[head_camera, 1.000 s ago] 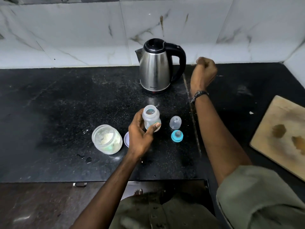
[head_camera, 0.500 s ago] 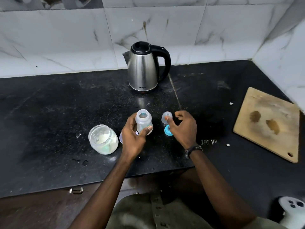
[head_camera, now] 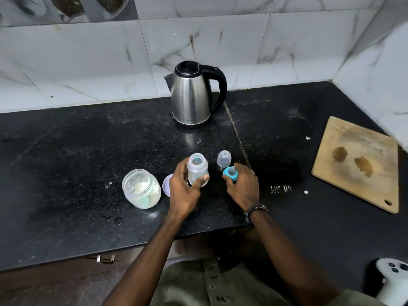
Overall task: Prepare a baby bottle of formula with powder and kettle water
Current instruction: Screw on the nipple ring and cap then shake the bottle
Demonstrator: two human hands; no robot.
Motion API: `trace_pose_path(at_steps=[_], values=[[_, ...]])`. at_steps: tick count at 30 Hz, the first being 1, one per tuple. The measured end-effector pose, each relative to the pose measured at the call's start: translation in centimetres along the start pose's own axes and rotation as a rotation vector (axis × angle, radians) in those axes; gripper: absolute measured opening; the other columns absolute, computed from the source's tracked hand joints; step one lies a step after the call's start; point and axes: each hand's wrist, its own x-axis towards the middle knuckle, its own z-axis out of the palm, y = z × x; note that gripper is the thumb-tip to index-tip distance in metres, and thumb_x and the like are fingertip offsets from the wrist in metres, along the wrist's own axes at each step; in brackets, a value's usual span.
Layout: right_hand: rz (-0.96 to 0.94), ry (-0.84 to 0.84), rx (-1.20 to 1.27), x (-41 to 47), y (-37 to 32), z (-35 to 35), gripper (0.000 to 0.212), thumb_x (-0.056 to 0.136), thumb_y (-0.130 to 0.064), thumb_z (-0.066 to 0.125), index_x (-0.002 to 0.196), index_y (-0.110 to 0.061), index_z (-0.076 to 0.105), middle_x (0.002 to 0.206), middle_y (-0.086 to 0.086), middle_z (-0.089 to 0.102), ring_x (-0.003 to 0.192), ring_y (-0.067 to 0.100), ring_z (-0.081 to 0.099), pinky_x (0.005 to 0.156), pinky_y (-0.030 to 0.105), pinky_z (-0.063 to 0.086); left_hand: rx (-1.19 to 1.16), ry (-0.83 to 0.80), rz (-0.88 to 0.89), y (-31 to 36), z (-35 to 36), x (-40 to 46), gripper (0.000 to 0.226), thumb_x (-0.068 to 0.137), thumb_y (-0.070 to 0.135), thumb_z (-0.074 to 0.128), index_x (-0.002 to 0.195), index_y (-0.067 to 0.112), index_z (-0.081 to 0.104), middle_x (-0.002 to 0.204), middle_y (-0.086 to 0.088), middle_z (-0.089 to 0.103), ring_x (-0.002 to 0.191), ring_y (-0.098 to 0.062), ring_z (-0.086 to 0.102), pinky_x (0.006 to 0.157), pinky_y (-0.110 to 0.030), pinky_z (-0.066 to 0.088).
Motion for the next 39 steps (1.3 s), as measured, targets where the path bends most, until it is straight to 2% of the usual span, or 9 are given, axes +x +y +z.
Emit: trace_pose_path(at_steps=[4,8,14,16,21,26,30,36,39], values=[[-0.017,-0.006,0.233,0.0,-0.3,-2.5,0.047,0.080,-0.029,0.079,0.121,-0.016,0.059,0.109,0.002,0.071,0.098,0.021,0.067,0.082,0.037,0.055,0.005,-0.007,0.002,-0.2,-0.1,0.1,0.056,0.081,-0.012,0.081,0.131,-0.005,0.058,0.114,0.013,0.065,0.101,0.023,0.060,0.087,-0.001,0.044],[-0.066,-0.016,0.438,0.6,-2.3,-6.3,0.053,0.080,-0.021,0.081,0.128,-0.016,0.059,0.110,-0.004,0.072,0.093,0.006,0.066,0.074,0.014,0.050,0.010,-0.008,0.016,-0.5,-0.1,-0.1,0.056,0.081,-0.012,0.080,0.131,-0.004,0.058,0.114,0.014,0.064,0.101,0.024,0.060,0.088,-0.001,0.043],[-0.219,-0.094,0.660,1.0,-6.1,-9.9,0.061,0.080,-0.015,0.079,0.135,-0.015,0.053,0.122,-0.002,0.069,0.106,0.009,0.067,0.078,0.019,0.051,0.011,-0.050,0.020,-0.8,0.2,-0.5,0.057,0.081,-0.005,0.083,0.128,0.014,0.057,0.119,0.020,0.065,0.107,0.018,0.062,0.091,-0.004,0.045],[-0.278,-0.157,0.616,1.0,-6.9,-10.2,0.069,0.079,-0.016,0.079,0.140,-0.015,0.047,0.119,-0.005,0.070,0.106,0.010,0.067,0.080,0.019,0.049,-0.013,-0.077,0.011,-1.1,0.4,-0.6,0.058,0.082,0.000,0.084,0.129,0.020,0.057,0.119,0.021,0.070,0.111,0.009,0.065,0.095,-0.011,0.049],[-0.329,-0.316,0.468,1.1,-7.8,-10.0,0.085,0.079,-0.016,0.076,0.150,-0.026,0.030,0.123,-0.009,0.068,0.101,0.016,0.066,0.087,0.041,0.054,-0.027,-0.118,0.040,-0.1,0.6,-0.8,0.056,0.083,0.017,0.080,0.130,0.033,0.055,0.122,0.030,0.070,0.114,0.000,0.068,0.096,-0.017,0.052],[-0.354,-0.424,0.353,1.4,-8.0,-9.6,0.088,0.083,-0.014,0.073,0.151,-0.032,0.020,0.131,-0.011,0.064,0.122,0.014,0.058,0.105,0.043,0.046,-0.026,-0.147,0.066,0.5,0.6,-0.7,0.053,0.083,0.025,0.074,0.131,0.040,0.054,0.124,0.028,0.069,0.118,-0.004,0.067,0.101,-0.026,0.052],[-0.408,-0.458,0.318,1.9,-8.1,-9.2,0.085,0.084,-0.013,0.069,0.151,-0.030,0.020,0.137,-0.015,0.060,0.132,0.013,0.051,0.114,0.044,0.036,-0.013,-0.151,0.076,0.8,0.6,-0.5,0.057,0.083,0.013,0.070,0.130,0.041,0.053,0.122,0.033,0.068,0.114,0.003,0.067,0.097,-0.018,0.050],[-0.353,-0.310,0.334,2.1,-8.3,-9.0,0.096,0.074,-0.035,0.084,0.151,-0.033,0.026,0.120,-0.015,0.070,0.112,0.011,0.063,0.103,0.040,0.047,-0.020,-0.139,0.086,0.9,0.6,-0.1,0.060,0.082,0.005,0.070,0.129,0.040,0.054,0.120,0.029,0.070,0.112,0.001,0.068,0.095,-0.016,0.051],[-0.339,-0.088,0.204,1.6,-8.6,-9.0,0.103,0.061,-0.062,0.083,0.147,-0.027,0.038,0.103,-0.016,0.073,0.091,0.009,0.065,0.094,0.030,0.048,-0.038,-0.129,0.087,0.6,0.9,0.0,0.065,0.081,0.001,0.067,0.133,0.039,0.055,0.127,0.016,0.072,0.121,-0.010,0.068,0.102,-0.032,0.054]])
